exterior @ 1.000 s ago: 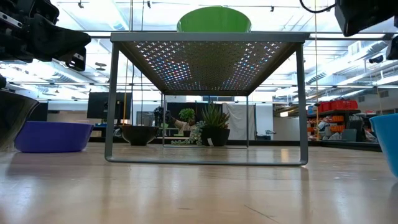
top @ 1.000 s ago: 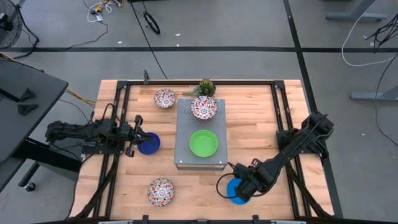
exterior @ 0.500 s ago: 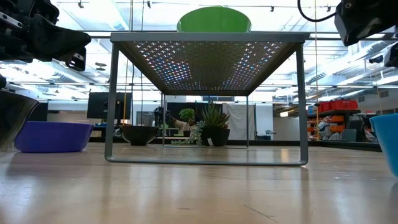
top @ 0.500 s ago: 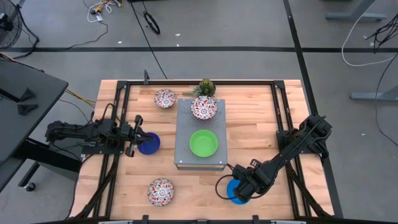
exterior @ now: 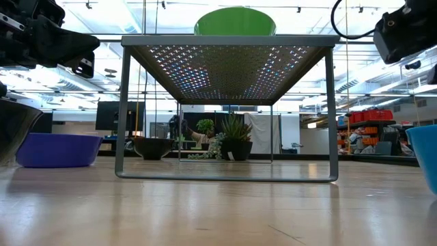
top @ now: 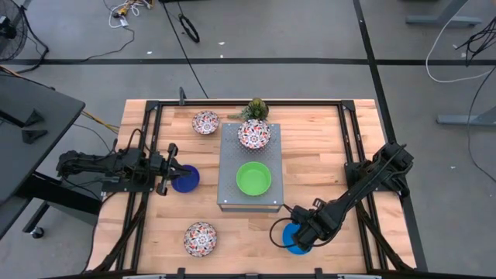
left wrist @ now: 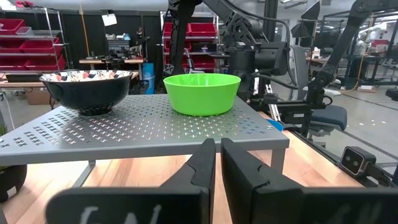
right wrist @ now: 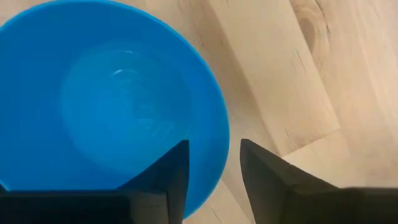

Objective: Pick & Place Mini bowls
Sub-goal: Stack the light blue bowl on the green bowl on the shelf

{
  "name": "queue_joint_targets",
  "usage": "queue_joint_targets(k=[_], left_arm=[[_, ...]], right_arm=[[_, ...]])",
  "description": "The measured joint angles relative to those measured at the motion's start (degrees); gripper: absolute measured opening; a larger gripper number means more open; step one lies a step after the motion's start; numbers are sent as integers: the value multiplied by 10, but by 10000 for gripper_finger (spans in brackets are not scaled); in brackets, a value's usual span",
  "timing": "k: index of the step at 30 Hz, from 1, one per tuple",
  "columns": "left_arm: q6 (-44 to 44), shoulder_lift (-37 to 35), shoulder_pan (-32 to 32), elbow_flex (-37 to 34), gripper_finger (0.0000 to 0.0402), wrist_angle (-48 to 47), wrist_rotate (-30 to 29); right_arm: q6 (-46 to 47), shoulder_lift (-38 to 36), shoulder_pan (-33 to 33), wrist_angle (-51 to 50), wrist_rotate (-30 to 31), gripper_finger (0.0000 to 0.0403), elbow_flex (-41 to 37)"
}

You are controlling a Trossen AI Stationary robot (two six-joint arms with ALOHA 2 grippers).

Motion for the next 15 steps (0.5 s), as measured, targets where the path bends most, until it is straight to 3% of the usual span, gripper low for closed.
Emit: queue_joint_targets(k=[15], left_arm=[[0,0,0,0,30,0,0]], right_arm=[[12,-14,-5,12,-19,125,0]])
